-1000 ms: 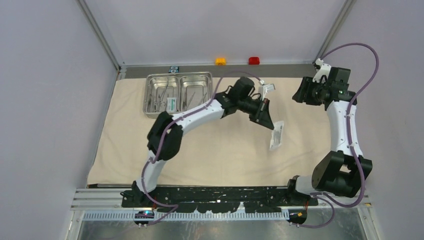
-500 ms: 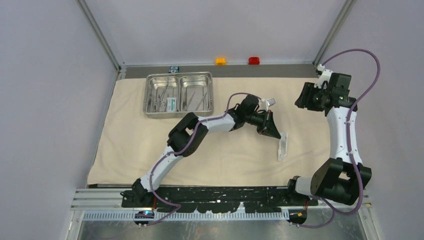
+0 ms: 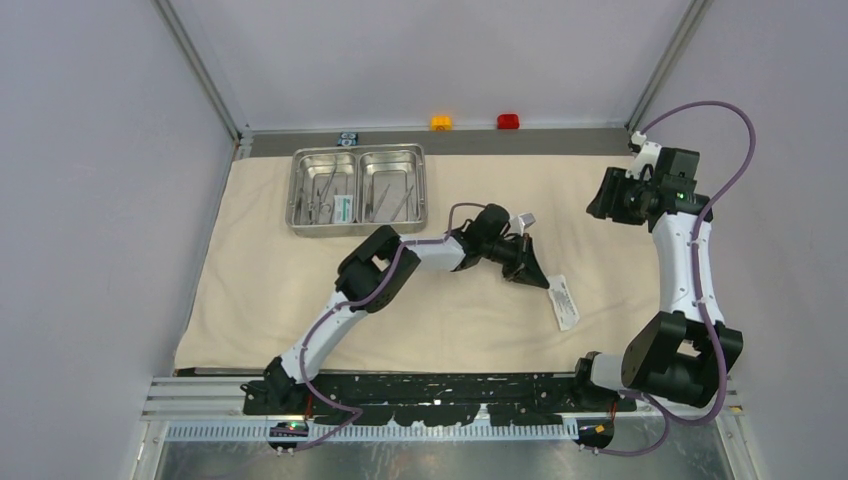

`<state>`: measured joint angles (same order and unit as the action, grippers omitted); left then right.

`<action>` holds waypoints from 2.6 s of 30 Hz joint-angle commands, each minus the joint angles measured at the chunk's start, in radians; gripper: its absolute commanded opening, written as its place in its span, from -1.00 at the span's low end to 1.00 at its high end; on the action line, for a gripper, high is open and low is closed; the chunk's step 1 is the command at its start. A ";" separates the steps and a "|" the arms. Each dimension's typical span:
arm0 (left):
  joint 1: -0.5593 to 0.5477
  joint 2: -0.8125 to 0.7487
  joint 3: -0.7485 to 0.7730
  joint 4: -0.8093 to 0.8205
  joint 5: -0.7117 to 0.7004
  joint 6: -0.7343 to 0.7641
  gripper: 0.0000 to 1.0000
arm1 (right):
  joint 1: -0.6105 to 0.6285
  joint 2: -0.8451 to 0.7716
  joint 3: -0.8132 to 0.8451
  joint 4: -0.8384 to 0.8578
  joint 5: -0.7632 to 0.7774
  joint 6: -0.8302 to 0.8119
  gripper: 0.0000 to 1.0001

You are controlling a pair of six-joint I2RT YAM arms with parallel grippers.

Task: Open and lay out the surgical kit
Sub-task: Place the medical item in the surgical kit, then pick up the medical item from the container.

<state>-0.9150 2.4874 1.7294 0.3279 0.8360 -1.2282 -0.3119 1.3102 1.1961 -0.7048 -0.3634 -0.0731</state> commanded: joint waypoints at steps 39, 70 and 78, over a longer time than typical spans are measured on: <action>0.016 0.152 0.630 -0.879 -0.019 0.549 0.27 | -0.005 0.061 -0.006 0.019 -0.049 -0.028 0.09; 0.620 -0.501 0.261 -1.282 -0.701 1.390 0.51 | 0.034 0.042 -0.020 0.024 -0.091 -0.029 0.09; 0.813 -0.389 0.317 -1.273 -0.657 1.333 0.32 | 0.036 0.041 -0.021 0.015 -0.103 -0.037 0.09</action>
<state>-0.1329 2.0418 1.9911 -0.9260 0.1509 0.1280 -0.2806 1.3743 1.1778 -0.7048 -0.4412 -0.0986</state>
